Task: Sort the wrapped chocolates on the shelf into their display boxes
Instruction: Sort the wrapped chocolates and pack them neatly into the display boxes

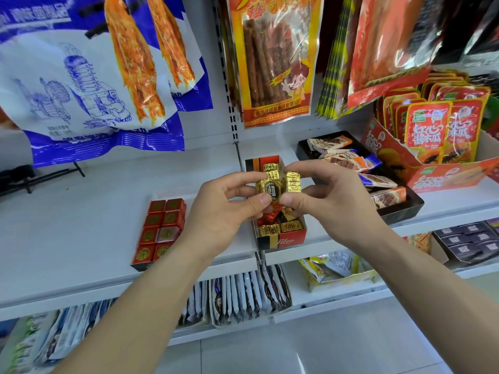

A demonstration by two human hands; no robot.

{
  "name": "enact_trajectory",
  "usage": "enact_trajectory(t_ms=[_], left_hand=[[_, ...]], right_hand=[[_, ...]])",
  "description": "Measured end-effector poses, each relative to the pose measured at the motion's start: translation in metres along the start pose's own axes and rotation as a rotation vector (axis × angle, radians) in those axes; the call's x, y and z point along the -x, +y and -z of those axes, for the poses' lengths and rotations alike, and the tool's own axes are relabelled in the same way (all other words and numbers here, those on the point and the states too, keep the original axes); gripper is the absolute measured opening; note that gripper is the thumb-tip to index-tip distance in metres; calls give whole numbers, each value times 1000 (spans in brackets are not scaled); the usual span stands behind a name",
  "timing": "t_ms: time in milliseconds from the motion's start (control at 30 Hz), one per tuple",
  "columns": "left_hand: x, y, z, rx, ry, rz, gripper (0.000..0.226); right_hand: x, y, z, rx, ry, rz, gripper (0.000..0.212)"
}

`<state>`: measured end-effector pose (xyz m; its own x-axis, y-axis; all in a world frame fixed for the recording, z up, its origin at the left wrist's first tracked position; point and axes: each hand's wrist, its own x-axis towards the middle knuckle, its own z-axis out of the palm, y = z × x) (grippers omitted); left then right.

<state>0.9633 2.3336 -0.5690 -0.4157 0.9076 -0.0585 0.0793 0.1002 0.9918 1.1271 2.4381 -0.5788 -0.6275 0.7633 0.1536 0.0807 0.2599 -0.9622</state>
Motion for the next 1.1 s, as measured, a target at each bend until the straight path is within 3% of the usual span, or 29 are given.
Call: enact_trajectory(t_ms=[267, 500, 700, 900, 1100], left_hand=[[-2, -4, 7, -80, -48, 21, 42], [1, 0, 9, -66, -51, 18, 40], [0, -3, 5, -118, 23, -26, 32], [0, 1, 3, 0, 91, -27, 39], [1, 4, 2, -1, 101, -28, 12]], right_hand=[[-3, 7, -2, 173, -46, 38, 56], [-2, 5, -3, 133, -28, 58, 53], [-1, 1, -9, 34, -34, 44, 27], [1, -2, -13, -44, -105, -6, 41], [1, -3, -12, -55, -81, -37, 40]])
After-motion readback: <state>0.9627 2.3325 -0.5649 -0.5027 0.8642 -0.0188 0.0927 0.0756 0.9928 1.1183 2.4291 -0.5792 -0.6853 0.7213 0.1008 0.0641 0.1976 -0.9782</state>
